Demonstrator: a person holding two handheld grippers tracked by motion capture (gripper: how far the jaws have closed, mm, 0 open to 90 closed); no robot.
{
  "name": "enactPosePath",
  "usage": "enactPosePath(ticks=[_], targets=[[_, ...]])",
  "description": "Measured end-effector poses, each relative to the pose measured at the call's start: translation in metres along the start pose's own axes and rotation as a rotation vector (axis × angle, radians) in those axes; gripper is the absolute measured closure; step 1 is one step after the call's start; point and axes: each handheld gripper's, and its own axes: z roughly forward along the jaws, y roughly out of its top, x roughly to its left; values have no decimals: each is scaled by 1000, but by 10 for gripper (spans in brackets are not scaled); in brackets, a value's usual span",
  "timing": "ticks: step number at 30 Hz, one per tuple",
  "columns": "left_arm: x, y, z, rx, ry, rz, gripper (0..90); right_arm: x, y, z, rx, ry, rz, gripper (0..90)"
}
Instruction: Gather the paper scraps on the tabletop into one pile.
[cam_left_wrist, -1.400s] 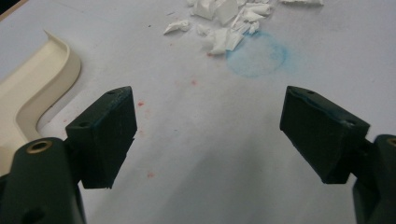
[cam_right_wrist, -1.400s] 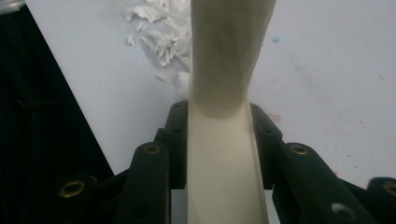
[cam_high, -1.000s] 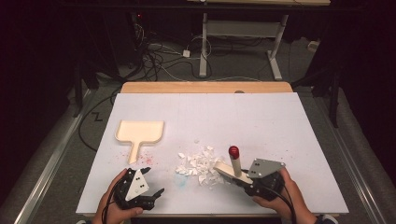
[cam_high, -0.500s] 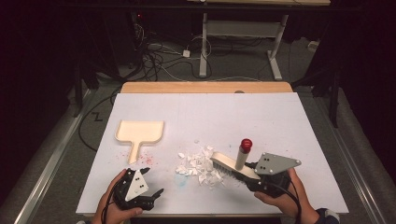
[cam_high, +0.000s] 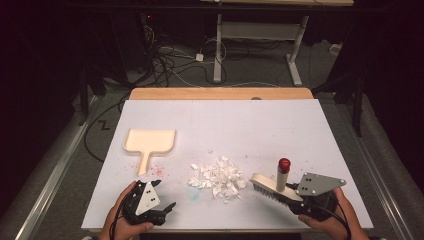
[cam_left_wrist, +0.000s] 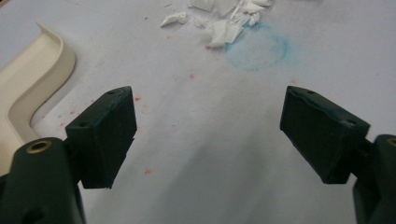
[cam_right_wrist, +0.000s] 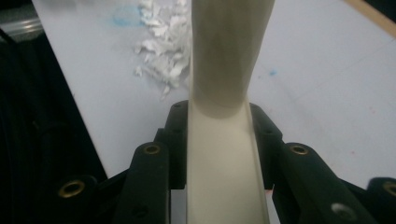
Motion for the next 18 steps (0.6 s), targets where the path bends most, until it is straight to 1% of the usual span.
enactPosePath(ticks=[3, 4, 7, 8, 9, 12, 13, 14, 16, 18], targets=[[0, 1, 1, 2, -2, 3, 179, 3, -4, 2, 38, 29, -14, 683], [-1, 1, 1, 2, -4, 3, 179, 4, -5, 3, 44, 46, -20, 684], [-1, 0, 2, 6, -9, 4, 179, 8, -5, 12, 54, 100, -11, 684], [-1, 0, 2, 4, -10, 3, 179, 10, -4, 15, 51, 115, -16, 684], [-1, 0, 2, 4, -11, 4, 179, 12, -3, 19, 49, 115, -20, 684], [-1, 0, 2, 5, -13, 4, 179, 12, 3, 32, 29, 106, -8, 684], [-1, 0, 2, 4, -14, 3, 180, 10, 5, 38, 21, 98, -10, 684], [-1, 0, 3, 4, -15, 4, 179, 8, 6, 44, 8, 105, -16, 684], [-1, 1, 3, 6, -17, 6, 179, 3, 11, 54, -4, 106, 1, 684], [0, 1, 4, 8, -19, 7, 180, 0, 19, 62, -28, 116, -3, 684]])
